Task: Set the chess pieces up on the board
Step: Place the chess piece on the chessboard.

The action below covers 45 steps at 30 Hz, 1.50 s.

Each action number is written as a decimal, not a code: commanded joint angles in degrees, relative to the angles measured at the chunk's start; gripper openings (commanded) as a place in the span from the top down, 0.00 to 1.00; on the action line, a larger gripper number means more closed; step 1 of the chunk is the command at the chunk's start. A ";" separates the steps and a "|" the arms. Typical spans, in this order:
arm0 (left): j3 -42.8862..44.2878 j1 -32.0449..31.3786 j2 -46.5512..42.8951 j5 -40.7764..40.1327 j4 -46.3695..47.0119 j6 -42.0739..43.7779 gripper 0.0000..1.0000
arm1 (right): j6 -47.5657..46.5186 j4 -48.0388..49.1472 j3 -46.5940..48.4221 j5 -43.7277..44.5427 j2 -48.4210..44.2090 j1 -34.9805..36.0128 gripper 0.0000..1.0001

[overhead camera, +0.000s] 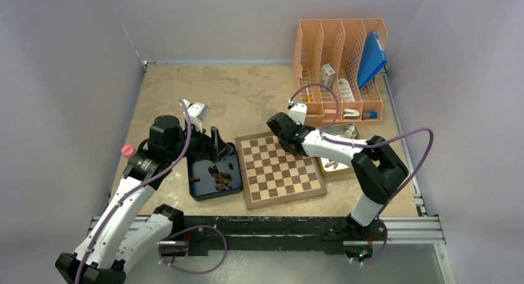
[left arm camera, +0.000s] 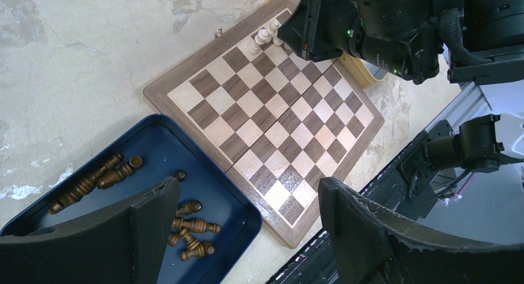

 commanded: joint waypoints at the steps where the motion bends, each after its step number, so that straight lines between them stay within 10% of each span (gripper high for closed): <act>1: -0.48 -0.27 -0.63 -0.18 1.47 -0.32 0.17 | 1.24 0.28 2.01 3.64 0.00 -0.16 0.87; 45: -0.48 -0.30 -0.42 0.03 1.47 -0.28 0.17 | 1.58 2.16 1.83 1.04 -0.09 -0.30 0.88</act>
